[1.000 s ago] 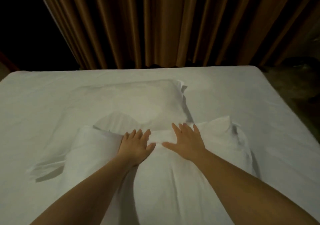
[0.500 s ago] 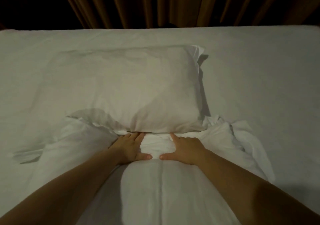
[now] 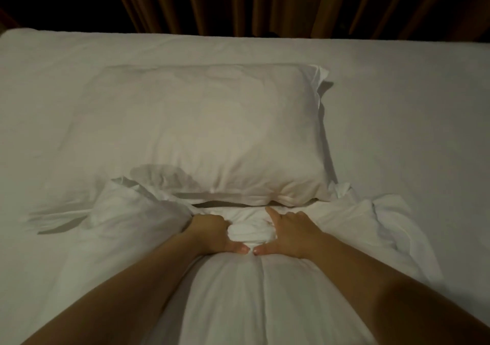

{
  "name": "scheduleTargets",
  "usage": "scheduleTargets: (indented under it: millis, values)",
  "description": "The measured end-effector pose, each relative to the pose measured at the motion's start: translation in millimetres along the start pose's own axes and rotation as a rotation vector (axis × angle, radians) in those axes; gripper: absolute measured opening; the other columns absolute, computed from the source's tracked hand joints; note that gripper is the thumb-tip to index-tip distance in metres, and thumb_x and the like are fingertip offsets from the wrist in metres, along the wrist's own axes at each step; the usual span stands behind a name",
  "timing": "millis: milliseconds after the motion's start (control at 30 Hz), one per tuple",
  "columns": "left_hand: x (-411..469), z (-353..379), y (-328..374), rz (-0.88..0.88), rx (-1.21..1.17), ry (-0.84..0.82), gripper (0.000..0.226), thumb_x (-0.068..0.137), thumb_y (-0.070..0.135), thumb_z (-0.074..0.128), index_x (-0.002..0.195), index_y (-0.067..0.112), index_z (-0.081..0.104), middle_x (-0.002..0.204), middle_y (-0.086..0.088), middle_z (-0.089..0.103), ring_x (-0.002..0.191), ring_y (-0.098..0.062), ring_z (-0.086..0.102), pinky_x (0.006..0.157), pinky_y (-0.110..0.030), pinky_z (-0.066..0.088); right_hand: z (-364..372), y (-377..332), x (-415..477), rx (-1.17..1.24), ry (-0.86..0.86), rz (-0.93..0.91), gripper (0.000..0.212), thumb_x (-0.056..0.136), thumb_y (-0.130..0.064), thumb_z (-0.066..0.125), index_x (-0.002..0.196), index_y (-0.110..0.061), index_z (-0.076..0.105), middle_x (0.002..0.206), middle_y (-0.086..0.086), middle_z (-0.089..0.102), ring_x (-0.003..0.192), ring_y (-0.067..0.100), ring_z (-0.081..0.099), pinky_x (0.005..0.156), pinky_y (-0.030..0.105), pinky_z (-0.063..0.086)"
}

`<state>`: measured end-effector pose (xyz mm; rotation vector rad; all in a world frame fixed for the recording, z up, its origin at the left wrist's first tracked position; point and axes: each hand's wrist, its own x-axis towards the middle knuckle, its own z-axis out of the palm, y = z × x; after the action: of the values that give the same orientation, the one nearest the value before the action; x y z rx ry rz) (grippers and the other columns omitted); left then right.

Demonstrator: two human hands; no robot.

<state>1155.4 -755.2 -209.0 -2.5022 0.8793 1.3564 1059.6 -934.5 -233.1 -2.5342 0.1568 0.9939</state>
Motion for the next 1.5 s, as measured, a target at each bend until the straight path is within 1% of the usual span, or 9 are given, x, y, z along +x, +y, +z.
scheduleTargets:
  millis: [333, 500, 633, 767, 933, 1033, 1167, 1300, 1500]
  values:
    - [-16.7, 38.2, -13.7, 0.125, 0.079, 0.289, 0.126, 0.030, 0.101, 0.019, 0.128, 0.027, 0.051, 0.128, 0.004, 0.047, 0.122, -0.017, 0.039, 0.102, -0.039, 0.021, 11.2, -23.6, -15.4, -0.158, 0.009, -0.012, 0.117, 0.044, -0.098, 0.033, 0.134, -0.025, 0.044, 0.138, 0.001, 0.048, 0.128, 0.022, 0.043, 0.103, 0.038, 0.032]
    - [-14.6, 37.5, -15.9, 0.133, 0.130, 0.224, 0.101, 0.051, 0.097, 0.031, 0.116, 0.023, 0.054, 0.119, 0.000, 0.062, 0.113, -0.022, 0.055, 0.100, -0.041, 0.027, -7.2, -29.2, -4.7, -0.147, -0.112, -0.061, 0.118, 0.061, -0.085, 0.056, 0.151, -0.018, 0.019, 0.161, 0.004, -0.003, 0.147, 0.021, -0.004, 0.118, 0.038, 0.003]
    - [-5.4, 34.6, -20.2, 0.113, 0.121, 0.194, 0.085, 0.068, 0.086, 0.045, 0.122, 0.020, 0.049, 0.120, -0.003, 0.061, 0.112, -0.024, 0.054, 0.100, -0.043, 0.027, -13.1, -32.3, 26.1, -0.081, -0.190, -0.065, 0.112, 0.058, -0.071, 0.075, 0.145, -0.025, 0.023, 0.149, 0.000, 0.025, 0.137, 0.021, 0.026, 0.109, 0.035, 0.027]
    - [14.4, 38.8, -24.9, 0.131, 0.099, 0.233, 0.091, 0.069, 0.085, 0.046, 0.136, 0.024, 0.039, 0.130, -0.004, 0.053, 0.120, -0.023, 0.047, 0.101, -0.042, 0.021, -5.3, -24.5, 55.3, -0.032, -0.334, -0.063, 0.135, 0.055, -0.071, 0.076, 0.153, -0.027, -0.005, 0.159, -0.002, 0.015, 0.144, 0.020, 0.021, 0.117, 0.035, 0.021]
    - [20.2, 44.2, -33.9, 0.190, 0.064, 0.350, 0.138, 0.034, 0.098, 0.008, 0.152, 0.027, 0.005, 0.158, -0.004, 0.013, 0.143, -0.020, 0.014, 0.112, -0.042, 0.011, -16.0, -33.3, 49.4, 0.010, -0.334, -0.118, 0.085, 0.067, -0.057, 0.078, 0.139, -0.025, 0.045, 0.137, -0.005, 0.052, 0.122, 0.013, 0.050, 0.103, 0.024, 0.036]
    - [5.0, 36.2, -31.2, 0.177, 0.074, 0.266, 0.141, 0.038, 0.101, 0.023, 0.152, 0.021, 0.000, 0.160, -0.007, 0.002, 0.146, -0.020, 0.008, 0.115, -0.042, 0.008, -17.6, -44.6, 26.0, -0.053, -0.239, -0.134, 0.068, 0.067, -0.061, 0.076, 0.122, -0.024, 0.060, 0.120, -0.003, 0.065, 0.103, 0.014, 0.059, 0.087, 0.024, 0.044]
    - [-12.2, 18.0, -24.6, 0.184, 0.211, 0.156, 0.129, 0.056, 0.091, 0.050, 0.152, 0.018, 0.004, 0.156, -0.007, 0.023, 0.142, -0.024, 0.025, 0.112, -0.041, 0.017, -12.9, -55.9, -12.5, -0.053, -0.084, -0.131, 0.064, 0.063, -0.063, 0.077, 0.111, -0.023, 0.064, 0.106, -0.007, 0.067, 0.092, 0.011, 0.058, 0.073, 0.023, 0.039]
    - [-25.4, 12.9, -13.1, 0.234, 0.280, 0.129, 0.104, 0.059, 0.090, 0.050, 0.130, 0.014, 0.045, 0.124, -0.004, 0.060, 0.118, -0.024, 0.052, 0.099, -0.038, 0.027, -9.1, -61.4, -30.1, -0.060, -0.100, -0.107, 0.059, 0.062, -0.065, 0.077, 0.104, -0.024, 0.066, 0.101, -0.007, 0.068, 0.085, 0.008, 0.056, 0.066, 0.022, 0.038]
    - [-37.4, 28.0, -14.5, 0.277, 0.290, 0.140, 0.084, 0.063, 0.090, 0.046, 0.104, 0.018, 0.059, 0.101, 0.001, 0.066, 0.098, -0.019, 0.058, 0.083, -0.033, 0.022, -3.1, -63.9, -32.7, -0.090, -0.163, -0.108, 0.054, 0.062, -0.067, 0.075, 0.099, -0.030, 0.064, 0.100, -0.007, 0.067, 0.090, 0.011, 0.059, 0.075, 0.026, 0.045]
